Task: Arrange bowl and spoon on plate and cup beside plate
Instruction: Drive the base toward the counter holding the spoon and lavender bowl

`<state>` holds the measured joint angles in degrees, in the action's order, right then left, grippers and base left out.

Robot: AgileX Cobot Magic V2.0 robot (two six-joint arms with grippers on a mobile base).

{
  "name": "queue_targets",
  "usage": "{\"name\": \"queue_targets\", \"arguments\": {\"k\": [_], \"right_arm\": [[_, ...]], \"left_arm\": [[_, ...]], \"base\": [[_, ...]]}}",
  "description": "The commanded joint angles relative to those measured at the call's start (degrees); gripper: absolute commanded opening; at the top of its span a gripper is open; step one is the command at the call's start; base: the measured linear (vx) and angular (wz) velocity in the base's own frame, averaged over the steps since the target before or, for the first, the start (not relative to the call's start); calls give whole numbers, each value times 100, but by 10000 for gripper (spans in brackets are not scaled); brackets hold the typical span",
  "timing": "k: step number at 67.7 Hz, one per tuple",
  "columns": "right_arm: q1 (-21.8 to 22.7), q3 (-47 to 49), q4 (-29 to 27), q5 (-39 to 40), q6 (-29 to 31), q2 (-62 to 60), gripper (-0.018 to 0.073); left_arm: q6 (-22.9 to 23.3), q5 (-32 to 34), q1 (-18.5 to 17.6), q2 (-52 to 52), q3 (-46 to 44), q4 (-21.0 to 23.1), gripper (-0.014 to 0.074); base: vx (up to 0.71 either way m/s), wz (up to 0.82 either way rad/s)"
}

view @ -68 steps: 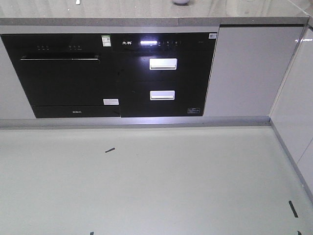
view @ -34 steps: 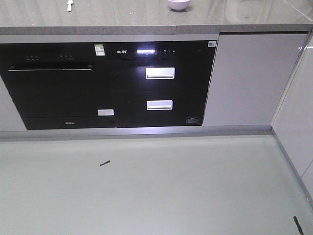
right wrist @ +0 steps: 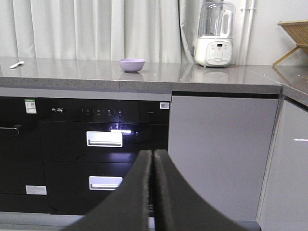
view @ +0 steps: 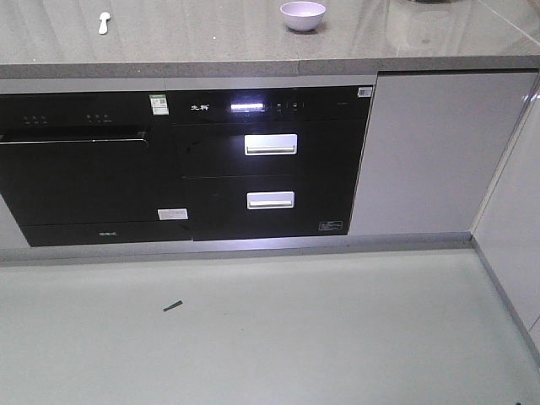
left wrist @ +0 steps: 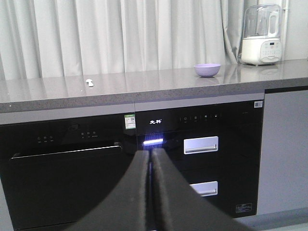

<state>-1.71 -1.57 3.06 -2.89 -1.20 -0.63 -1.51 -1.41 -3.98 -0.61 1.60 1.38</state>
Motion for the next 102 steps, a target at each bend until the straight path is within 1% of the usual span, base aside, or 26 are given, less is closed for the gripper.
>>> {"name": "queue_targets", "arguments": {"k": [1,102], "right_arm": [[31,-23,59,432,0,-82,-1],[31,-23,59,432,0,-82,-1]], "left_arm": [[48,409,6,-39,-141,23,-8],[48,409,6,-39,-141,23,-8]], "base": [[17,3],[16,2]]}}
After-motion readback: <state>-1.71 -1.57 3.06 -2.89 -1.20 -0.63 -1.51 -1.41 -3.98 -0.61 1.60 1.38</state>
